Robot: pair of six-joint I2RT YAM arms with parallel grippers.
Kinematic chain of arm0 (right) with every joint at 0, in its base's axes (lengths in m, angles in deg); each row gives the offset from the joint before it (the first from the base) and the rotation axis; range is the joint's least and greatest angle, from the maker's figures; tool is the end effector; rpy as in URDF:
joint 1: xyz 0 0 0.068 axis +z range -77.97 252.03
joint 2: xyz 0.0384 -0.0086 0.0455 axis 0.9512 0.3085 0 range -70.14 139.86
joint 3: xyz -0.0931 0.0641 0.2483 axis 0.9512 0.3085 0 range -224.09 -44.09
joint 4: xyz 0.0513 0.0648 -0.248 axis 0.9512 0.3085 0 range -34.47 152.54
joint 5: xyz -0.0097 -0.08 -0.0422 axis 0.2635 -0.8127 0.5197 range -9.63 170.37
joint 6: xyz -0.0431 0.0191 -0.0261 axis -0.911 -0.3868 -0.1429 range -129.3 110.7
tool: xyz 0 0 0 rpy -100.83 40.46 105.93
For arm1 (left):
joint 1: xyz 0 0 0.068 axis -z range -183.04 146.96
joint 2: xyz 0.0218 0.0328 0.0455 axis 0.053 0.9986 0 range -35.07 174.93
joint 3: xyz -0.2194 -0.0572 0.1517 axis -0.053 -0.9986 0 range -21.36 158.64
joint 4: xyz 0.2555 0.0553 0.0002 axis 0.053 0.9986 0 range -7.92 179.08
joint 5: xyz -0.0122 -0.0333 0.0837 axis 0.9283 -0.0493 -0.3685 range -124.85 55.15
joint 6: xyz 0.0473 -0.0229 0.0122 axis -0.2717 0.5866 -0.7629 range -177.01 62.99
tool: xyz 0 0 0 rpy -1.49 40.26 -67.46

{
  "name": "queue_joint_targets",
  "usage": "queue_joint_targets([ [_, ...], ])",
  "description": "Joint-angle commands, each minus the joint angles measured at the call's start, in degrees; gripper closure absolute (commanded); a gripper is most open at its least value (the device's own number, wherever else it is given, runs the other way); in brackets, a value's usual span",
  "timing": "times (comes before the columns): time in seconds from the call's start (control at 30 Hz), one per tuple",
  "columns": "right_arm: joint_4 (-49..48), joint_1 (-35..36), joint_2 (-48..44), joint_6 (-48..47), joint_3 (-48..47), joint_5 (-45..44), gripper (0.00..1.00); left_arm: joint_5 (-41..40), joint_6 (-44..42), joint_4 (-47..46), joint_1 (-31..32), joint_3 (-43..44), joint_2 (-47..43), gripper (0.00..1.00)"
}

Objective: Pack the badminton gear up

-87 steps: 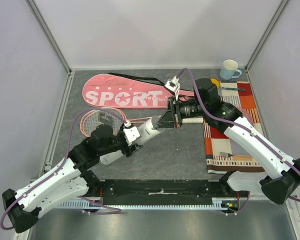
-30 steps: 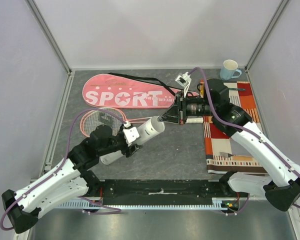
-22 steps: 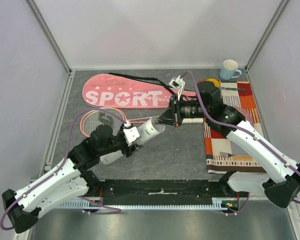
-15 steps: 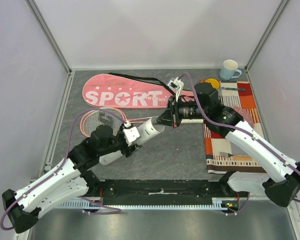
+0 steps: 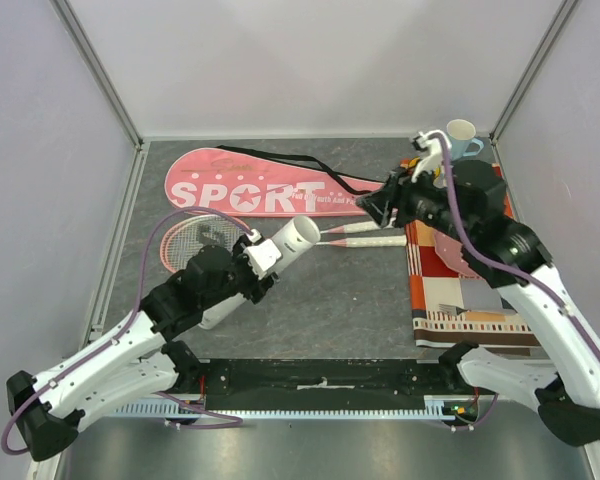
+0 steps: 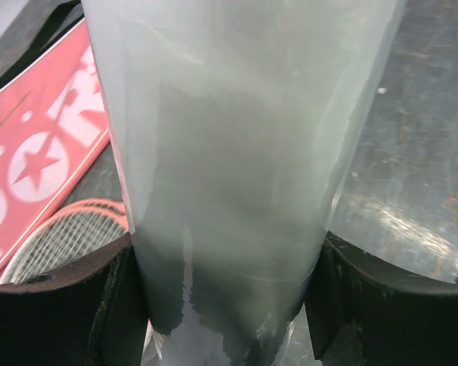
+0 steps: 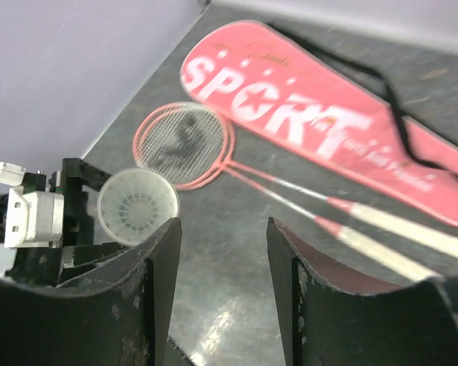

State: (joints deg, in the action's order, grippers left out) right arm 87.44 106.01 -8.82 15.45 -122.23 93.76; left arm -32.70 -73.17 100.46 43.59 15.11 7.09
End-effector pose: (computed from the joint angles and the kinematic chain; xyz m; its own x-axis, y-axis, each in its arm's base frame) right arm 0.1740 0.1272 0.4452 -0.5011 0.1534 -0.8517 -0.5719 0.6799 0.4589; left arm 0.1186 -0.1275 0.2814 -0.0604 0.4688 -0.8812 0.7982 0.5527 0.2394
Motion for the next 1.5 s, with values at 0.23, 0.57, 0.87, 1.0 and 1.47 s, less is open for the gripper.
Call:
queue_joint_targets([
  [0.23,2.12,-1.72,-5.51,-2.87,7.66,-2.23,0.42,-35.53,7.63,-0.27,-0.31,6.85,4.25,0.93],
  [0.57,1.76,-1.63,-9.55,-3.04,10.48,-2.31,0.41,2.55,-7.55,5.52,-1.02,9.06,9.16,0.91],
  [0.87,5.27,-1.72,-15.09,-5.94,5.82,-12.86,0.41,14.02,-5.89,9.48,6.08,21.09,38.47,0.92],
  [1.0,7.03,-1.72,-17.72,-6.38,4.59,-16.97,0.4,11.82,-9.84,13.35,11.98,29.33,51.43,0.93],
  [1.47,9.32,-1.72,-25.55,-4.01,4.58,-25.78,0.4,13.49,-5.47,19.24,20.08,40.87,70.61,0.84],
])
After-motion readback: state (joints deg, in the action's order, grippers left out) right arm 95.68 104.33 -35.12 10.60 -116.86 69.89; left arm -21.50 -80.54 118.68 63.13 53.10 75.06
